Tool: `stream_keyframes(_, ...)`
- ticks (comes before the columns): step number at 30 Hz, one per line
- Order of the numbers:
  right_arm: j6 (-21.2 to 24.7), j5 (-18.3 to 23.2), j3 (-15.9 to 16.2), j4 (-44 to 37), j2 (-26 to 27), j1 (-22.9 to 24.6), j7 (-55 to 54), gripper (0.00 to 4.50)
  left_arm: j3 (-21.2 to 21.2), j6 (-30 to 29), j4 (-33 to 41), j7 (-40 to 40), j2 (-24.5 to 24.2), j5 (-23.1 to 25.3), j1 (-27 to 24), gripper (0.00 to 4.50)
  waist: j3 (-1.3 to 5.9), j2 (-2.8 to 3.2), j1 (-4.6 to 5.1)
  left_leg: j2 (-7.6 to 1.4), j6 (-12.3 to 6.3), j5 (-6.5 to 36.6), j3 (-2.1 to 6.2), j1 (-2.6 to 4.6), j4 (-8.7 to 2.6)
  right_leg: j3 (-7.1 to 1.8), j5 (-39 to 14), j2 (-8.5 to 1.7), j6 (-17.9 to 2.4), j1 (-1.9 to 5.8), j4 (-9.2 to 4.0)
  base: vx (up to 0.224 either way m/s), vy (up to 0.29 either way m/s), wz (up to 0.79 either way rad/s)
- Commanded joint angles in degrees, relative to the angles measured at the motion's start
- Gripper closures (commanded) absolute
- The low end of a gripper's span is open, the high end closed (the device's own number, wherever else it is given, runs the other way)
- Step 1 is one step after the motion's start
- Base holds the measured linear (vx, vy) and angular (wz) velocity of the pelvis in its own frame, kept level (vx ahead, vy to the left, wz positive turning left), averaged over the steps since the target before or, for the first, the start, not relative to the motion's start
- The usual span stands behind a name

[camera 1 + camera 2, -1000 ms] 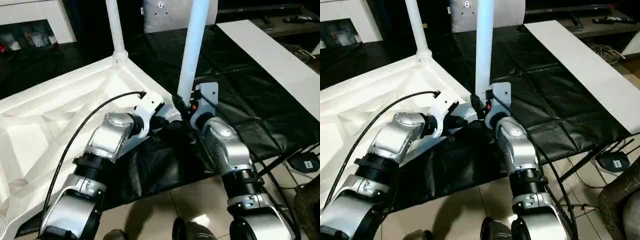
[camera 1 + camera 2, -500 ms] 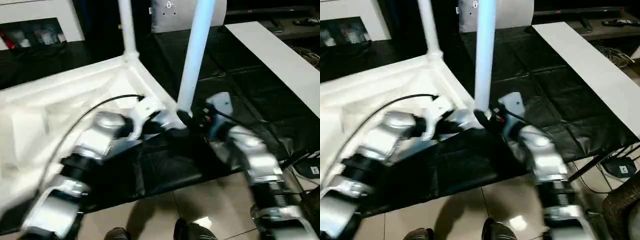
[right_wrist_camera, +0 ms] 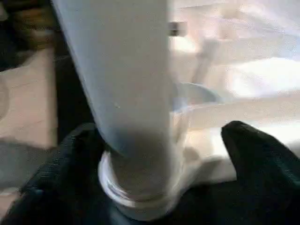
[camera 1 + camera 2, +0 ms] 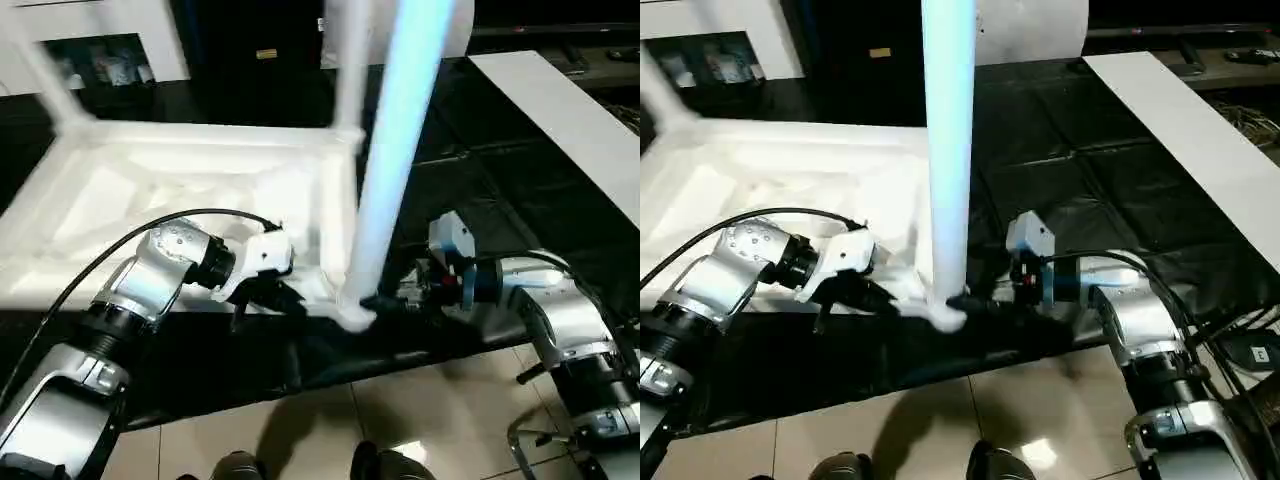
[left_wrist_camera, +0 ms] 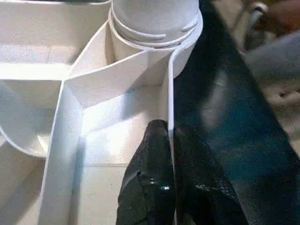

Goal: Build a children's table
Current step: Rotate leg to tighten

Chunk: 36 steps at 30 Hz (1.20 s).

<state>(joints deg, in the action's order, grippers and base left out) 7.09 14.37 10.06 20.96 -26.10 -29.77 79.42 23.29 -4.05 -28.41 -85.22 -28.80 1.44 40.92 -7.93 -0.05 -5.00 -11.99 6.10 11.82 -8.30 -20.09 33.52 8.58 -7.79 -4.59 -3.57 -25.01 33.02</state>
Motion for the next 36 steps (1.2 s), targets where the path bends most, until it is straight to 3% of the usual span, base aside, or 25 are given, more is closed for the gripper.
stream_keyframes(1,0.6,1.2,1.0,0.1,-0.7,-0.7,2.9,0.51,3.3,1.6,-0.2,-3.8,0.5,1.1,0.2,4.5,4.34,-0.19,0.39,-1.0,-8.49,4.0,-0.68,-0.41,-3.49,-4.07,-19.0,-3.8,-8.5,4.93,-3.94,0.0,0.0,0.0)
stream_keyframes(2,1.2,1.5,1.6,0.4,-0.8,-1.2,4.5,0.8,3.5,2.4,-0.6,-4.8,0.6,1.0,0.7,4.5,4.35,-0.22,0.36,-1.04,-8.43,3.7,-0.63,-0.44,-3.5,-4.06,-18.8,-3.8,-8.5,4.93,-3.88,0.0,0.0,0.0)
stream_keyframes(14,6.2,3.5,4.7,0.8,0.4,-3.6,11.4,1.68,7.1,6.5,-2.6,-7.3,0.8,-0.5,2.8,4.5,4.22,-0.14,0.18,-1.1,-7.52,3.7,-0.54,-0.58,-3.58,-3.93,-19.0,-3.77,-8.4,4.93,-3.92,0.0,0.0,0.0)
stream_keyframes(22,8.2,4.3,4.8,0.4,0.7,-3.3,12.6,2.27,6.9,7.2,-4.8,-7.3,0.6,-0.4,3.4,4.5,4.02,-0.13,0.2,-0.92,-6.54,4.6,-0.55,-0.55,-3.73,-3.89,-21.6,-3.72,-6.9,4.87,-4.36,0.0,0.0,0.0)
stream_keyframes(27,11.7,6.2,1.8,-2.8,2.5,-1.1,6.0,2.33,2.3,-0.7,-4.4,-2.7,1.4,-1.6,2.5,4.5,3.96,0.0,0.22,-0.97,-5.9,4.7,-0.61,-0.5,-3.84,-3.92,-21.7,-3.75,-7.0,4.9,-4.46,0.0,0.0,0.0)
stream_keyframes(30,12.0,4.9,-0.6,-4.3,5.8,0.8,-4.5,2.35,-0.8,-6.8,-3.9,5.1,2.7,-2.0,2.1,4.5,3.77,0.01,0.34,-0.55,-4.5,6.0,-0.53,-0.28,-3.92,-3.68,-26.4,-3.81,-5.2,4.75,-5.21,0.0,0.0,0.0)
stream_keyframes(32,11.6,3.5,-1.3,-4.3,7.2,1.3,-9.0,2.37,-1.9,-9.0,-3.5,8.1,3.5,-2.2,1.9,4.5,3.69,-0.11,0.97,-0.33,-3.63,6.0,-0.39,-0.71,-3.98,-3.52,-28.0,-3.78,-4.1,5.01,-5.32,0.0,0.0,0.0)
stream_keyframes(33,10.8,1.8,-2.3,-3.9,9.6,2.0,-15.3,2.37,-3.6,-12.5,-2.4,12.8,5.0,-2.4,1.4,4.5,3.84,0.16,1.51,-0.29,-3.13,6.0,-0.35,-0.72,-3.94,-3.44,-27.8,-3.71,-3.8,5.02,-5.42,0.0,0.0,0.0)
stream_keyframes(35,10.4,0.1,-3.3,-3.4,12.3,2.7,-21.6,2.4,-5.2,-16.9,-0.3,16.7,7.1,-2.6,0.5,4.5,3.96,-0.01,2.46,-0.02,-3.41,5.1,-0.26,-1.01,-3.86,-3.34,-26.3,-3.65,-4.0,5.29,-5.32,0.0,0.0,0.0)
stream_keyframes(36,10.4,-0.7,-3.9,-3.0,13.9,2.9,-25.2,2.4,-6.0,-18.8,0.4,19.2,8.6,-2.5,0.3,4.5,3.96,-0.01,2.46,-0.02,-3.41,5.1,-0.26,-1.01,-3.86,-3.34,-26.3,-3.65,-4.0,5.29,-5.32,0.0,0.0,0.0)
